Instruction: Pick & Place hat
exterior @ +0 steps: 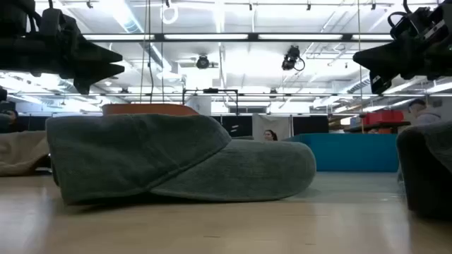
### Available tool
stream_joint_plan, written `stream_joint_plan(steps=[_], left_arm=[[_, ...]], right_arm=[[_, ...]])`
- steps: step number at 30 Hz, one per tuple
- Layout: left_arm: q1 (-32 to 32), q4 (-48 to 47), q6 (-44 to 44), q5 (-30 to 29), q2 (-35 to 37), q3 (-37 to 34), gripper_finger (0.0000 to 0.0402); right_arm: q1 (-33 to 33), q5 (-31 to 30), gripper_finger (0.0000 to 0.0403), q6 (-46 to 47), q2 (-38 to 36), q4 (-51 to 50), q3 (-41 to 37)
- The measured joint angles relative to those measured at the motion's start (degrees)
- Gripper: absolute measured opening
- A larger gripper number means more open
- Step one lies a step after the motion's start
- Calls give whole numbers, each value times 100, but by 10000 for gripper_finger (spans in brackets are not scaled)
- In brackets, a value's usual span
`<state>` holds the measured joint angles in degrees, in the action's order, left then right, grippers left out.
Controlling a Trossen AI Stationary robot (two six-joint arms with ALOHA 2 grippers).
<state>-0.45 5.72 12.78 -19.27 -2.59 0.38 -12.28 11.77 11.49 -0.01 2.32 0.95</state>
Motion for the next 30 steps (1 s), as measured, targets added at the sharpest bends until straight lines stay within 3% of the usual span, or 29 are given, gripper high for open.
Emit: stream_joint_plan(steps=[14, 19, 26, 30], left_arm=[[2, 36, 26, 0, 0, 0, 177], [2, 37, 837, 0, -2, 0, 177], [2, 98, 1175, -9, -2, 0, 177], [2, 396, 1775, -16, -2, 2, 177]], right_arm=[[-1, -191, 27, 162, 0, -36, 0], [-1, -243, 27, 195, 0, -21, 0], [-1, -864, 27, 1531, 0, 227, 0], [-1, -981, 27, 1818, 0, 533, -2]])
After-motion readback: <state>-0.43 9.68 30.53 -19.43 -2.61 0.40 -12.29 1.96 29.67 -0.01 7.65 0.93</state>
